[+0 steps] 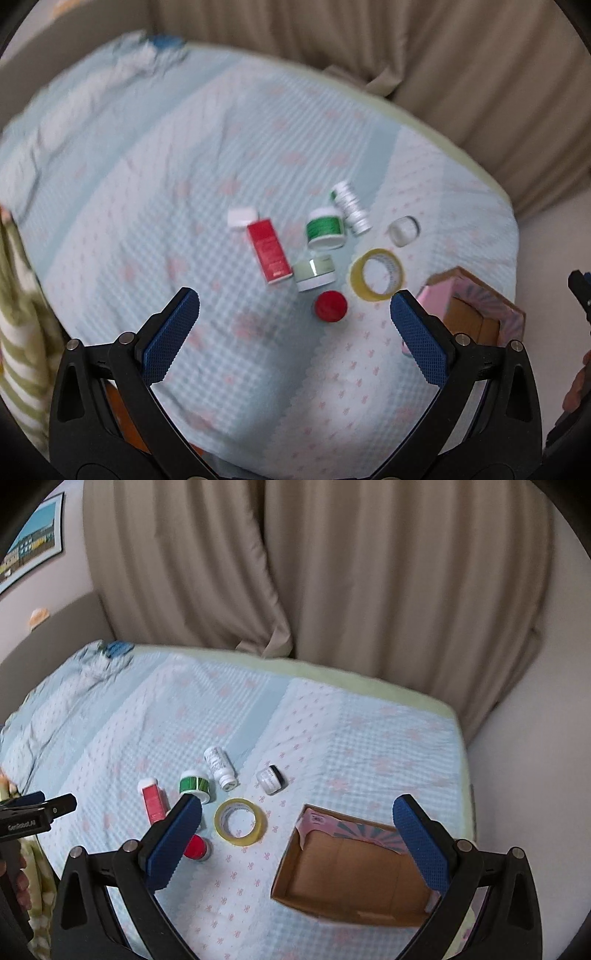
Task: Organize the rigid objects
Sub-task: 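Grasp the red box with the left gripper while the right grasps the black-lidded jar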
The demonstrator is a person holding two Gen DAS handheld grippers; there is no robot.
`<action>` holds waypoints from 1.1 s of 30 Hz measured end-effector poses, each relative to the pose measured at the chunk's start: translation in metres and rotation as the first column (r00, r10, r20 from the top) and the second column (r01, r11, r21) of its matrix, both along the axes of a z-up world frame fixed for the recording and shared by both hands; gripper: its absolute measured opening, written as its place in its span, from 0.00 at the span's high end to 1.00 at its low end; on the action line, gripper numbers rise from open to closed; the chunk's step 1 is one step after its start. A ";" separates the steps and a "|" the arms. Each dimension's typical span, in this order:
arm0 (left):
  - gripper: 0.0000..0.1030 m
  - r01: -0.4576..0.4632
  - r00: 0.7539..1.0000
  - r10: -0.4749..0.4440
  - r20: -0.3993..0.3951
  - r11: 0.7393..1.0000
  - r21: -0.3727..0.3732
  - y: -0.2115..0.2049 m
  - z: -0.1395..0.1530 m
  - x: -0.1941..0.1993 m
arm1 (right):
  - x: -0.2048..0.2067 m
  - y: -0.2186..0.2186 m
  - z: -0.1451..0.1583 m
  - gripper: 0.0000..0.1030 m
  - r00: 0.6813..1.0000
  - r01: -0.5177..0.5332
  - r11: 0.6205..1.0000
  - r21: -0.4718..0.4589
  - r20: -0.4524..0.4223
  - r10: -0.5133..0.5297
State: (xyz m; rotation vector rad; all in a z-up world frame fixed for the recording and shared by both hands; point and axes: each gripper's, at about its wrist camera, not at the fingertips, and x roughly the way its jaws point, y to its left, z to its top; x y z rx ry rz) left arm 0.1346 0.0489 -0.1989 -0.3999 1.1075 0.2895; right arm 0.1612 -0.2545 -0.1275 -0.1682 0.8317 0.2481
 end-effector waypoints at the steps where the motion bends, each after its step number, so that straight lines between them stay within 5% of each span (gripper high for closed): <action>1: 0.00 -0.020 0.999 0.019 -0.028 1.000 -0.015 0.006 -0.017 0.009 | 0.016 0.002 -0.011 0.00 1.000 -0.021 1.000 -0.001 -0.024 0.021; 7: 0.01 -0.130 0.981 0.115 -0.157 0.988 -0.089 0.033 -0.103 0.061 | 0.094 0.018 -0.070 0.00 0.984 -0.129 0.991 -0.046 -0.129 0.122; 16: 0.11 -0.264 0.926 0.220 -0.306 0.958 -0.112 0.055 -0.210 0.111 | 0.197 0.053 -0.178 0.00 0.912 -0.296 0.950 -0.096 -0.325 0.252; 23: 0.19 -0.318 0.894 0.256 -0.367 0.941 -0.119 0.062 -0.256 0.121 | 0.234 0.079 -0.244 0.00 0.853 -0.376 0.918 -0.127 -0.436 0.289; 25: 0.27 -0.316 0.891 0.251 -0.377 0.941 -0.120 0.062 -0.264 0.124 | 0.239 0.083 -0.259 0.01 0.837 -0.387 0.912 -0.133 -0.466 0.287; 30: 0.36 -0.329 0.884 0.256 -0.392 0.935 -0.131 0.065 -0.279 0.132 | 0.245 0.096 -0.293 0.14 0.789 -0.424 0.894 -0.144 -0.543 0.286; 33: 0.50 -0.336 0.876 0.259 -0.408 0.933 -0.128 0.068 -0.292 0.145 | 0.248 0.100 -0.308 0.37 0.763 -0.439 0.885 -0.153 -0.583 0.278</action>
